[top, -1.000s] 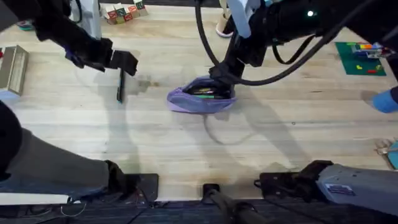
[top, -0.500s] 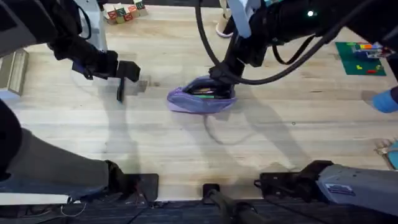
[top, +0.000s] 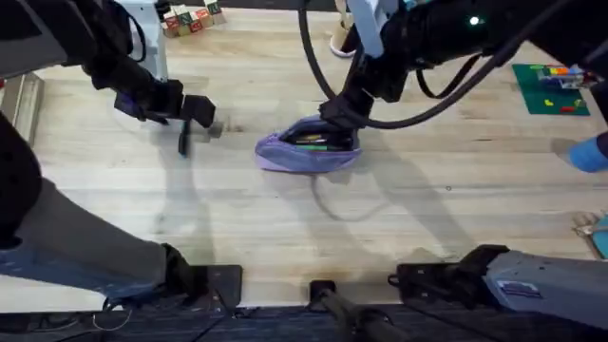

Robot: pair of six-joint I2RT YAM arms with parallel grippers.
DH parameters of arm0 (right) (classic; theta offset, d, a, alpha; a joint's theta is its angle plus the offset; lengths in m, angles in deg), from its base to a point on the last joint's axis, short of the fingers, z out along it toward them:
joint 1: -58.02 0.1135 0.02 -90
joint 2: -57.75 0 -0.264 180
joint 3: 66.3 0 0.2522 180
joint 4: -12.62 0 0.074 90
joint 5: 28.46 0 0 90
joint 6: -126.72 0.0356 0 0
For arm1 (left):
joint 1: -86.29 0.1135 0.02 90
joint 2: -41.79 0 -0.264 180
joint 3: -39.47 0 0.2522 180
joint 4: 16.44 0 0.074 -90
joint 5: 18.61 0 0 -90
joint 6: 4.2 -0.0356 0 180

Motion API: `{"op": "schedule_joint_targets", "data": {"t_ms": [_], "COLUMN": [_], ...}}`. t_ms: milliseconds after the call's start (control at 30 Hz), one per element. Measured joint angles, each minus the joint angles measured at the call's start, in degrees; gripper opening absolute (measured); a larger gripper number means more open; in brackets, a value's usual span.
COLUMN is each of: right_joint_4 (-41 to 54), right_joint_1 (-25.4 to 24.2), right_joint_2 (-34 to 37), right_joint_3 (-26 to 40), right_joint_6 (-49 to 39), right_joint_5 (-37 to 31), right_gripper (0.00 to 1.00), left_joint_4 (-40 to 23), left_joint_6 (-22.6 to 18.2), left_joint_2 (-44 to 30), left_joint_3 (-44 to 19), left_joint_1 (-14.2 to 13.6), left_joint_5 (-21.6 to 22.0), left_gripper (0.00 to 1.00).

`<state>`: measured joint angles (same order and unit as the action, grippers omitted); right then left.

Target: Unzip the bag, pick up the pens from the table one at a time and place them inside, then zip the bag closed.

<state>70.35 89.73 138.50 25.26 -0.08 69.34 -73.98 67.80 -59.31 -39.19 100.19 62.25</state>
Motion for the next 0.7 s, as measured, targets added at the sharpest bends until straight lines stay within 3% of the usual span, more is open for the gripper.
{"op": "schedule_joint_targets", "data": {"t_ms": [400,700], "right_joint_4": [-0.02,-0.02], "right_joint_1": [0.00,-0.02], "right_joint_2": [0.00,0.00], "right_joint_3": [0.00,0.00], "right_joint_6": [0.00,0.00], "right_joint_5": [0.02,0.02], "right_gripper": [0.996,0.996], "left_joint_4": [-0.39,-0.35], "left_joint_6": [0.11,0.87], "left_joint_2": [-0.22,-0.44], "left_joint_3": [-0.31,-0.33], "left_joint_1": [-0.37,-2.55], "left_joint_5": [1.24,4.73], "left_gripper": [0.995,0.995]}}
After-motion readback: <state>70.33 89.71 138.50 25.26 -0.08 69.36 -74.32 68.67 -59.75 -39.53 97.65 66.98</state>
